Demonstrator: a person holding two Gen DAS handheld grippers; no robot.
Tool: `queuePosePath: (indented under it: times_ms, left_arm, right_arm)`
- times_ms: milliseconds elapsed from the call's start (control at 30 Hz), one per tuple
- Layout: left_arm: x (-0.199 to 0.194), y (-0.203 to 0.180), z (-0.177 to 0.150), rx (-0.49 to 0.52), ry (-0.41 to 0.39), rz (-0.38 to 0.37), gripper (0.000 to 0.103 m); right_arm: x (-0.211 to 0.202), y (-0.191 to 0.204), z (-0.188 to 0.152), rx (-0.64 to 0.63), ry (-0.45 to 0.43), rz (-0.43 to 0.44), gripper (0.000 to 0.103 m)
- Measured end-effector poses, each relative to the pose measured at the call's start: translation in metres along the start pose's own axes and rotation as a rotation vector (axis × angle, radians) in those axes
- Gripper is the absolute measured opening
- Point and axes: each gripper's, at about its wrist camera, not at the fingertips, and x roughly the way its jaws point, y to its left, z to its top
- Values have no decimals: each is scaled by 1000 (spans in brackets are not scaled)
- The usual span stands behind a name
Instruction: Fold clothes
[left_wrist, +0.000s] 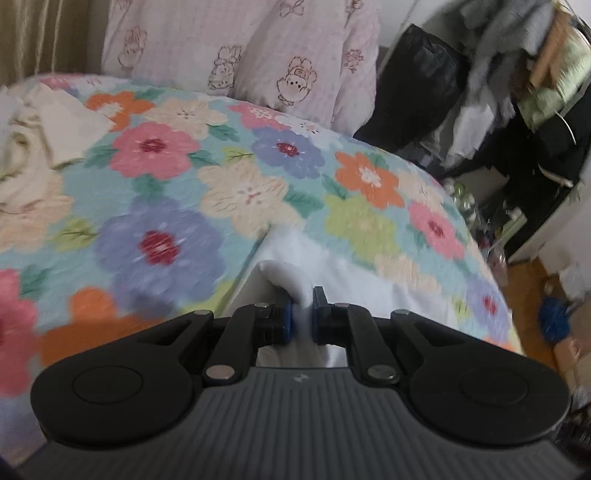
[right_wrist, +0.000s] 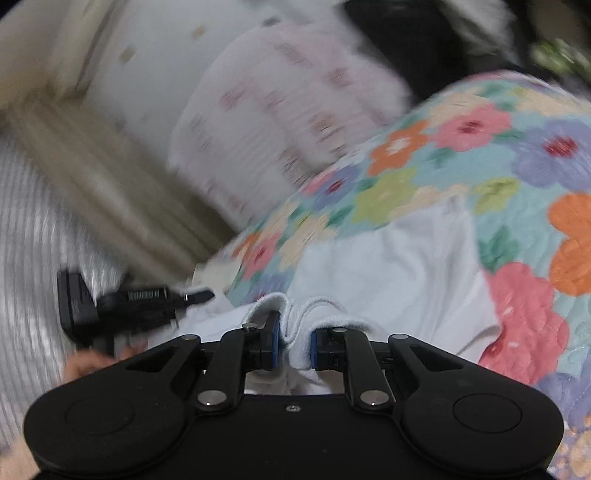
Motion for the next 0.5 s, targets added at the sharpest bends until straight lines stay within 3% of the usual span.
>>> queuePosePath:
  times_ms: [133,267,400,467,500]
  left_arm:
    - [54,-11,7,-8,42,34,10]
    - [83,-14,3,-4,74,75,10]
    - [82,-21,19,-3,5,44,10]
    - [82,-24,28,-2,-29,28,15]
    - [87,-27,32,-3,-37,62,17]
  right_arm:
    - [21,-43,10,151,11,-51,19]
    - [36,-64,11,184,40,-81,19]
    - [35,-62,27,162,1,-61,19]
    - [41,-62,42,139,-2,-63,19]
    - [44,-62,49,127,-3,-64,20]
